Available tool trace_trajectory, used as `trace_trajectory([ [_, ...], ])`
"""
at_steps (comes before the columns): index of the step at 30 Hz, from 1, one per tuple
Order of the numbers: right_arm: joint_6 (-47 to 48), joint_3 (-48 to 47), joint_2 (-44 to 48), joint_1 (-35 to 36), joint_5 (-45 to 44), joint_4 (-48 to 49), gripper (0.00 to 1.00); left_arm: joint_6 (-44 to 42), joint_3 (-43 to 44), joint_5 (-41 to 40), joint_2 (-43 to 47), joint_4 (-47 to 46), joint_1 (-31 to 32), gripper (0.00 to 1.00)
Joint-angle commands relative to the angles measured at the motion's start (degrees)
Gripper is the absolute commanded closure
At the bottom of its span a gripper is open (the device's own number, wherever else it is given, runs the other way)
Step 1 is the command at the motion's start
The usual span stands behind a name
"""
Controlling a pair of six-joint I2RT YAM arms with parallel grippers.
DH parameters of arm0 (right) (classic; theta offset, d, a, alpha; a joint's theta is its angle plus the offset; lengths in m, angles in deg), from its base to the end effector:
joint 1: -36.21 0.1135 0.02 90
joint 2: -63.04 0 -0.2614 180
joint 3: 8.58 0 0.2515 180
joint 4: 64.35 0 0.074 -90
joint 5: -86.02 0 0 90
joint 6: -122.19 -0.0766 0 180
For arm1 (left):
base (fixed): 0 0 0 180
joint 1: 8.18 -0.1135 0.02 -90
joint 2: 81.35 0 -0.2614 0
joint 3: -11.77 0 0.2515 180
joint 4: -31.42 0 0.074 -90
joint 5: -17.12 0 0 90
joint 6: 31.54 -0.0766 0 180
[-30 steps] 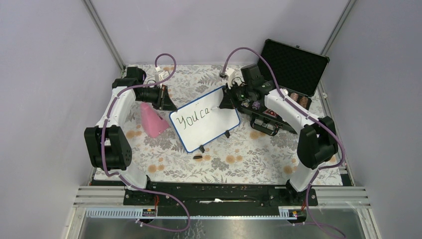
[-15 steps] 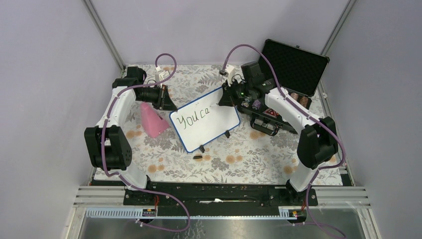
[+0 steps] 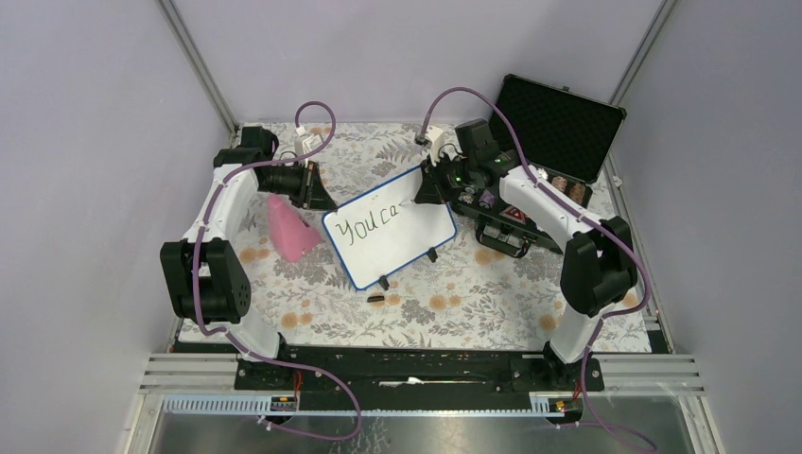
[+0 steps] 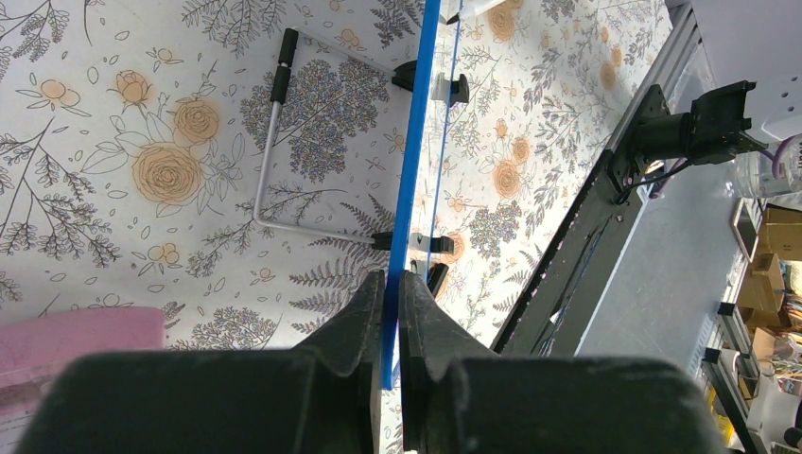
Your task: Write a sentence on the whiteboard
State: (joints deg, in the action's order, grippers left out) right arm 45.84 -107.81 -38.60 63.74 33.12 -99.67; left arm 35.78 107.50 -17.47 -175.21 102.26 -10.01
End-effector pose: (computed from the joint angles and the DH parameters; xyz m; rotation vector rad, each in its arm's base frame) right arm 0.3607 0.2401 0.2763 -1.0993 1.9087 0.8528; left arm 0.3330 -0.0525 0.2729 0.6544 2.2833 -1.1200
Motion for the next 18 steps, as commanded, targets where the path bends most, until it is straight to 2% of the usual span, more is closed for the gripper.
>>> trace_trajectory([
  [1, 0.02, -1.71, -0.48, -0.26, 0.52, 0.98, 1.00, -0.87, 1.29, -0.75, 0.17, -0.75, 0.66, 1.00],
  [18, -0.11, 3.85, 2.27, -0.22, 1.50, 1.86, 1.00, -0.88, 1.38, -0.92, 0.21, -0.73, 0.68, 1.00],
])
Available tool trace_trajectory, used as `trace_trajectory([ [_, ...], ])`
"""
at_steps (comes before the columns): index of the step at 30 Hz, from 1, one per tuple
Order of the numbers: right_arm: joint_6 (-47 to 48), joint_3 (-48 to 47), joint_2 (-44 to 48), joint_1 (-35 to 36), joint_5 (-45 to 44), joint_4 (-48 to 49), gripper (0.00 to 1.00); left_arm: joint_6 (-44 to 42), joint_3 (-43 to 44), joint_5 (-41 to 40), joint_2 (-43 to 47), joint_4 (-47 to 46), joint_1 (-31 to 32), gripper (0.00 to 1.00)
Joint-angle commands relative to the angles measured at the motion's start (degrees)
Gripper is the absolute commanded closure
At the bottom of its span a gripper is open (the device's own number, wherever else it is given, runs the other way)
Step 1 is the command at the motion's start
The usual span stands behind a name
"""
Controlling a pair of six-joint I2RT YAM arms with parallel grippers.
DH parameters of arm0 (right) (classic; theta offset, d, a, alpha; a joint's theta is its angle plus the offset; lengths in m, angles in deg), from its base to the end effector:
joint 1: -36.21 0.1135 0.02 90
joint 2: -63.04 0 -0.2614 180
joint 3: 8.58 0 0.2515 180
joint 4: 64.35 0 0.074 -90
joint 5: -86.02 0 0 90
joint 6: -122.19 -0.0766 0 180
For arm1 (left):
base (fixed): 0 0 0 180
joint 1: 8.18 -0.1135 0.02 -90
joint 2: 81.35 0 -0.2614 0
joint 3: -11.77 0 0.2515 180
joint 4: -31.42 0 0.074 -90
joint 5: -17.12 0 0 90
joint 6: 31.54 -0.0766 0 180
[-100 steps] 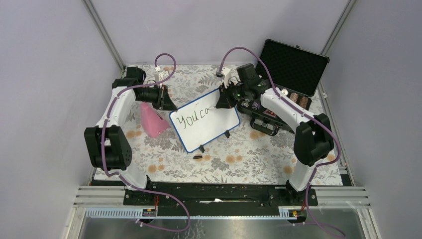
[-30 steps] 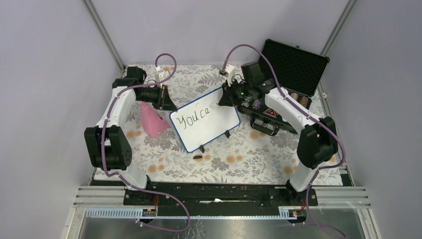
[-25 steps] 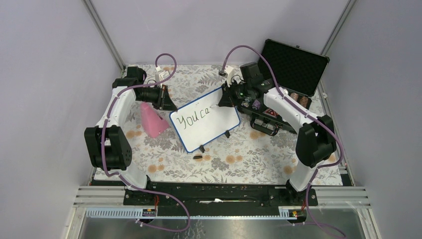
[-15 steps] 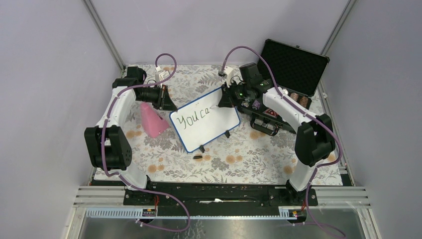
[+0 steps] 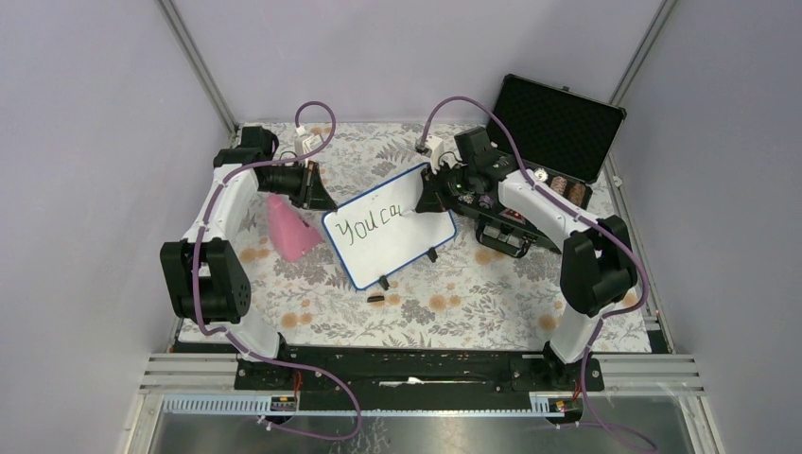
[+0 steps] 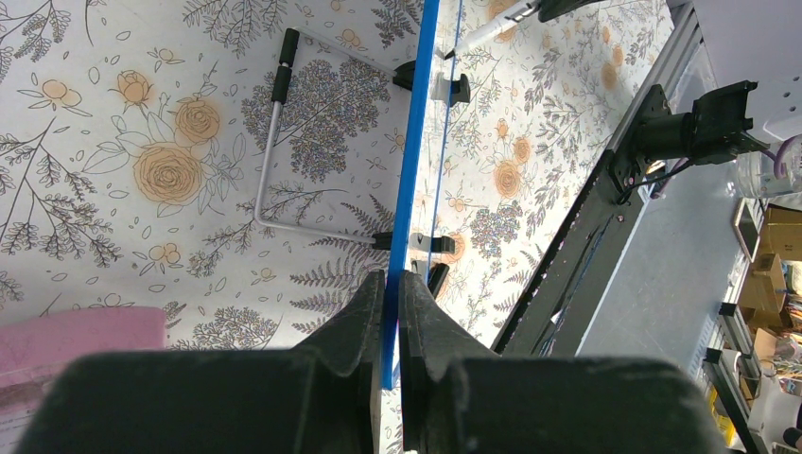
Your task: Write a sentence on the whiteboard
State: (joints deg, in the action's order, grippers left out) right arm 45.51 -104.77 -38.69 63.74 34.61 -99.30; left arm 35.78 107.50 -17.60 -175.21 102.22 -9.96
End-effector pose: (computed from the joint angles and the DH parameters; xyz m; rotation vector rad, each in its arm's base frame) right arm 0.3550 0.2389 0.2582 -1.1080 1.9507 0.8957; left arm 0.3330 -0.0526 0.2727 0.6555 2.2843 -1.1174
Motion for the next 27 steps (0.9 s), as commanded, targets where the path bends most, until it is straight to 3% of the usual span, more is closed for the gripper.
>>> trace_trajectory([
  [1, 0.17, 0.83, 2.49, -0.20, 0.13, 1.49, 1.00, -0.87, 1.39, -0.79, 0.19, -0.72, 0.64, 1.00],
  [27, -0.57, -4.50, 2.01, -0.25, -0.88, 1.10, 1.00, -0.79, 1.48, -0.84, 0.35, -0.73, 0.66, 1.00],
])
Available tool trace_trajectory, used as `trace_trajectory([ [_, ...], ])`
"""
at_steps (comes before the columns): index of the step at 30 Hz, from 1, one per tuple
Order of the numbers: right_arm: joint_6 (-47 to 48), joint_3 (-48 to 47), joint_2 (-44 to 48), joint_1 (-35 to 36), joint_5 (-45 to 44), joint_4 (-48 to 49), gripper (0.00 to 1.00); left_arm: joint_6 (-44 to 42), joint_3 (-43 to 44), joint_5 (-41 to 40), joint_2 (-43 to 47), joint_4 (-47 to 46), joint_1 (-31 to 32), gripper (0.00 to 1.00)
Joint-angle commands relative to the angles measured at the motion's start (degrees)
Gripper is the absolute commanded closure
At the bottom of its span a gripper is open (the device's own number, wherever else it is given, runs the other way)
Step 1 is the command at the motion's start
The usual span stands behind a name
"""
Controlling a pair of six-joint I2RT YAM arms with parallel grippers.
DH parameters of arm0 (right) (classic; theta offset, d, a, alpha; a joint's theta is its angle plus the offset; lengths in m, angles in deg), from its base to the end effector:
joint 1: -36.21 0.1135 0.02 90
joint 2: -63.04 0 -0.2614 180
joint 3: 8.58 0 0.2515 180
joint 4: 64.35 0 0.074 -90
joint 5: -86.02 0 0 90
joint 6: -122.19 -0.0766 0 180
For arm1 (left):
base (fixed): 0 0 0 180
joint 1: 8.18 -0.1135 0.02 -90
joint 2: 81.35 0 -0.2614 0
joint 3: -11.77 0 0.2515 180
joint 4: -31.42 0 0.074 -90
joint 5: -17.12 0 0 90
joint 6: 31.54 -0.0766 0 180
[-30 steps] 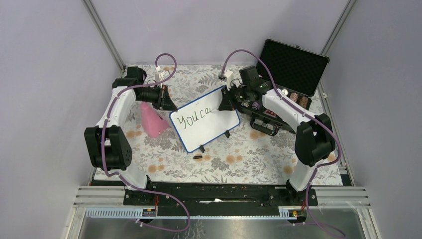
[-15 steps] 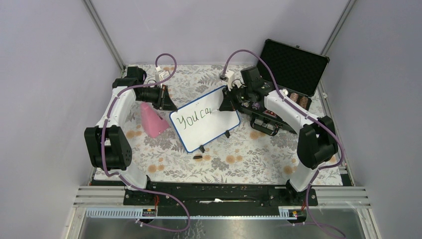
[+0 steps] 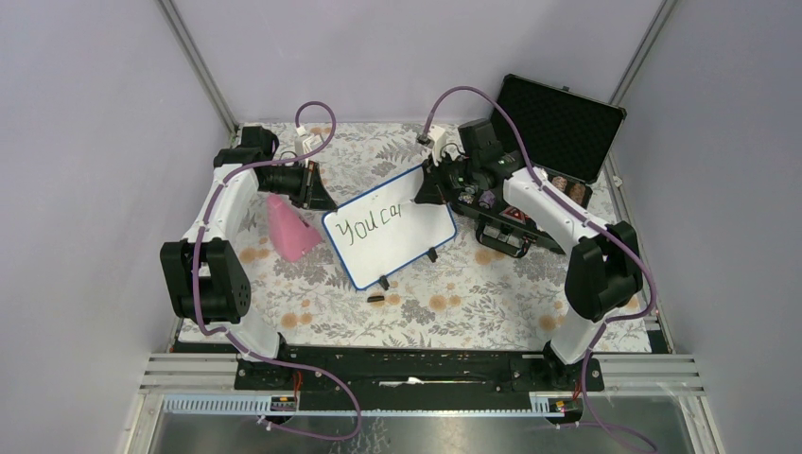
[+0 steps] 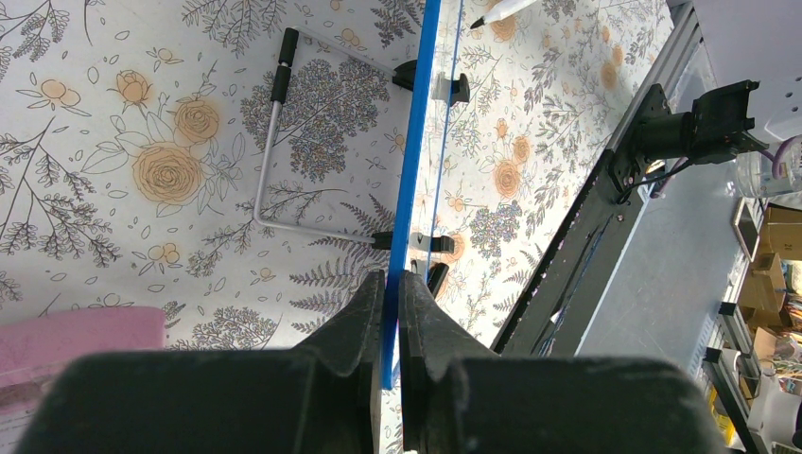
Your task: Write a sentence on the whiteboard
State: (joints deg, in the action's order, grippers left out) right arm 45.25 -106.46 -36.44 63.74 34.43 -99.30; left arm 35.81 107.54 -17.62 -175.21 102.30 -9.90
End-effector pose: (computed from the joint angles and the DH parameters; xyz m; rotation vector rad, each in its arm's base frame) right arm 0.3523 0.2373 0.2845 -1.0991 1.8853 0.8791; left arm 0.3329 -0.0530 0.2729 0.6559 2.2853 -1.1181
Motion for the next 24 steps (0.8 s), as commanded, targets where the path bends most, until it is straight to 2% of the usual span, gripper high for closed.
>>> trace_trajectory([
  [1, -0.31, -2.91, -0.43, -0.29, -0.70, 1.07, 1.00, -0.81, 1.58, -0.81, 0.39, -0.83, 0.60, 1.00],
  [24, 0.31, -4.49, -3.02, -0.31, -2.83, 1.07, 1.00, -1.07, 1.43, -1.09, 0.53, -0.83, 0.71, 1.00],
])
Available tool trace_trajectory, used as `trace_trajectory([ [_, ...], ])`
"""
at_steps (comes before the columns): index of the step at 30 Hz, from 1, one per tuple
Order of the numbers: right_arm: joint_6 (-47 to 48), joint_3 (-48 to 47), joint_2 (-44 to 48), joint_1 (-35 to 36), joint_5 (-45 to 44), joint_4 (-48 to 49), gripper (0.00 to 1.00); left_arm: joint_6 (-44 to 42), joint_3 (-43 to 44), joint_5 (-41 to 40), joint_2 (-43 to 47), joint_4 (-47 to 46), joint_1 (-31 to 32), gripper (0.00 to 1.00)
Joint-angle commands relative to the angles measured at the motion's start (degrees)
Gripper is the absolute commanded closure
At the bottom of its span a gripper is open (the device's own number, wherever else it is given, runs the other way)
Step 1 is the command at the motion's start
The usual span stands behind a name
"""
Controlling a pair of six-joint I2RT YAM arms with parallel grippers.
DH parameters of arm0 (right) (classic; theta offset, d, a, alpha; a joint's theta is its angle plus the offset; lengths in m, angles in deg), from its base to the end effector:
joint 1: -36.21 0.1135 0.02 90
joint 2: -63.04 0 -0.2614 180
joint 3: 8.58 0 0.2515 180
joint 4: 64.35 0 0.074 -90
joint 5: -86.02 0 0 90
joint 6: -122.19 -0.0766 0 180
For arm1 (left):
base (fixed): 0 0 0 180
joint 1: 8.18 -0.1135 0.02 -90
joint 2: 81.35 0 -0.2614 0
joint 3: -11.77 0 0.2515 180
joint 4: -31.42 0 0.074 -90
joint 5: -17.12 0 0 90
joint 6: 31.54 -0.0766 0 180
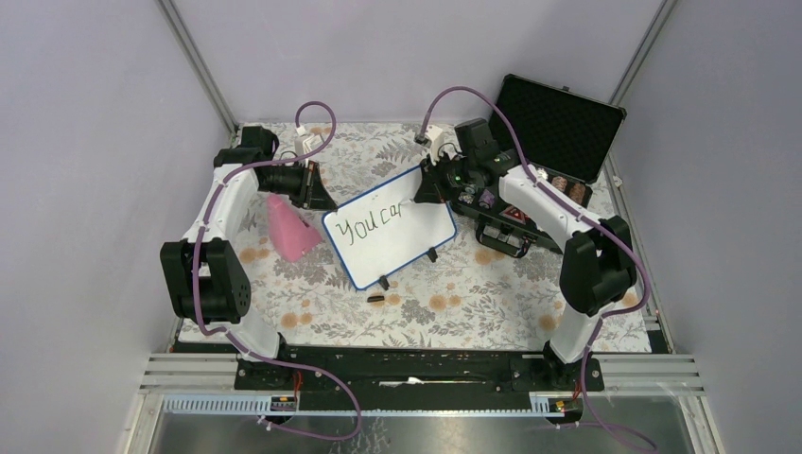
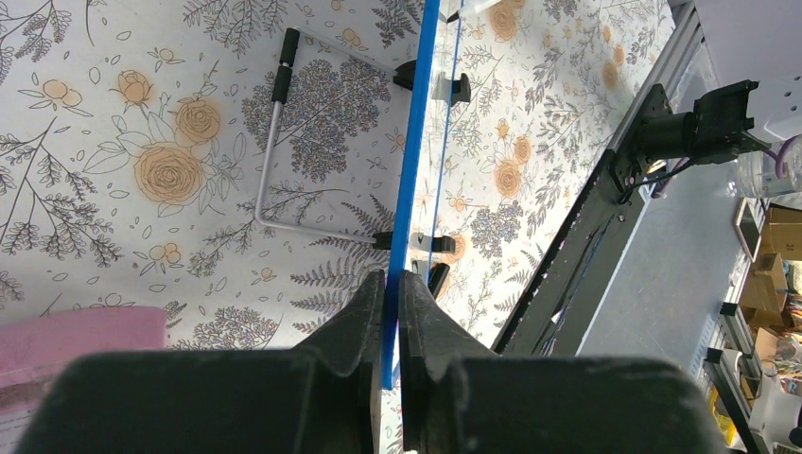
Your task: Write a sentence on the whiteboard
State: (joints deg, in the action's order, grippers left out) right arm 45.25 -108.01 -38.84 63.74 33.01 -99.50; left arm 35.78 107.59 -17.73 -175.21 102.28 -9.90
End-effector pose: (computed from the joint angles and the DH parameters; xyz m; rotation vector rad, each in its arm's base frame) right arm 0.3619 0.2406 0.2761 -1.0893 1.9143 0.8559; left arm 0.3331 -0.0529 0.2730 0.6568 2.2854 -1.1149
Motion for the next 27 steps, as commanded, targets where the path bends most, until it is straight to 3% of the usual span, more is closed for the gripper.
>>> trace_trajectory([
  [1, 0.34, -3.06, -0.67, -0.29, -1.41, 1.30, 1.00, -1.12, 1.37, -1.01, 0.58, -0.79, 0.67, 1.00],
  [27, 1.06, -0.67, 0.76, -1.86, -1.88, 1.18, 1.00, -1.18, 1.30, -1.36, 0.64, -0.76, 0.66, 1.00],
])
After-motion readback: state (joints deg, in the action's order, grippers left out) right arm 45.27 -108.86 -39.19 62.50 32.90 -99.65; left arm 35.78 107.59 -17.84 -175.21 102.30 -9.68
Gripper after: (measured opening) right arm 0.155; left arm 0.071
